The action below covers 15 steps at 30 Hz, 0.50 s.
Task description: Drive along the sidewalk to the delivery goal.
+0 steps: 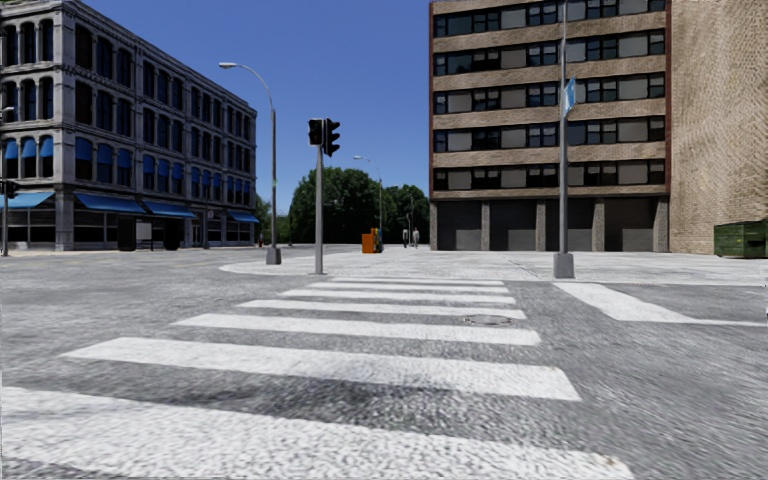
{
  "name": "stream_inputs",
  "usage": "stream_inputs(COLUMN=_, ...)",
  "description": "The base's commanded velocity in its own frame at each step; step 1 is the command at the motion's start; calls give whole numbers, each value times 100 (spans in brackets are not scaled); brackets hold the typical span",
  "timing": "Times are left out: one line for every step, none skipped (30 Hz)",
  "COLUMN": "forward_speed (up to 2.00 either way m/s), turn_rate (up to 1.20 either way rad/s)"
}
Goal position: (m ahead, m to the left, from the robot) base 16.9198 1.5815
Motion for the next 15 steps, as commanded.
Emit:
stream_inputs(forward_speed=200, turn_rate=-37)
stream_inputs(forward_speed=193, turn_rate=-32)
stream_inputs(forward_speed=193, turn_rate=-32)
stream_inputs(forward_speed=168, turn_rate=-26)
stream_inputs(forward_speed=150, turn_rate=-23)
stream_inputs(forward_speed=142, turn_rate=-23)
stream_inputs(forward_speed=142, turn_rate=-23)
stream_inputs(forward_speed=137, turn_rate=-22)
stream_inputs(forward_speed=134, turn_rate=-17)
stream_inputs(forward_speed=134, turn_rate=-13)
stream_inputs(forward_speed=134, turn_rate=-13)
stream_inputs(forward_speed=133, turn_rate=-12)
stream_inputs(forward_speed=133, turn_rate=-12)
stream_inputs(forward_speed=133, turn_rate=-11)
stream_inputs(forward_speed=133, turn_rate=-11)
